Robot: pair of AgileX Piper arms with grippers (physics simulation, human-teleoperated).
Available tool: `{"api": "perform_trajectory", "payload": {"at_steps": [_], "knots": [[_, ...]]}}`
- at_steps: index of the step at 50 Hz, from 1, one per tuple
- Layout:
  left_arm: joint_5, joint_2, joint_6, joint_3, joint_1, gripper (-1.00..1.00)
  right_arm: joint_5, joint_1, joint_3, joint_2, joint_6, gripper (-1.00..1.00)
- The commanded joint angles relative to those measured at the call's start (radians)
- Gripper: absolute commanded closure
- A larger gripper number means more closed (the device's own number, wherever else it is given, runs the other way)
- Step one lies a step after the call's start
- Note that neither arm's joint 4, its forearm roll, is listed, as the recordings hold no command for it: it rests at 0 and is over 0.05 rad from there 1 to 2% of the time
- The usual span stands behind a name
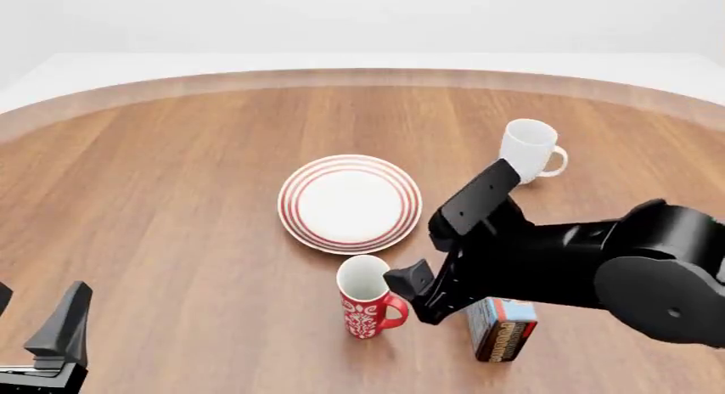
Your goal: Pick up the red mug and put it on the plate
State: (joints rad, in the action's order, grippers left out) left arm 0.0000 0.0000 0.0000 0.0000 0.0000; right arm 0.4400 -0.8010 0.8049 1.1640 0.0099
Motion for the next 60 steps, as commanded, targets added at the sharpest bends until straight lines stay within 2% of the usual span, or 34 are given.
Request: {"api": "perform_trajectory", "payload": {"at_steps": [1, 60], "knots": [[0.0, 0.0, 0.0, 0.0, 0.0, -1.0, -0.019, 0.002, -0.014, 0.035, 0.021, -1.0], [0.0, 0.0, 0.0, 0.0, 0.0, -1.0, -0.173, -0.002, -0.1, 0.18, 0.069, -1.0]]}}
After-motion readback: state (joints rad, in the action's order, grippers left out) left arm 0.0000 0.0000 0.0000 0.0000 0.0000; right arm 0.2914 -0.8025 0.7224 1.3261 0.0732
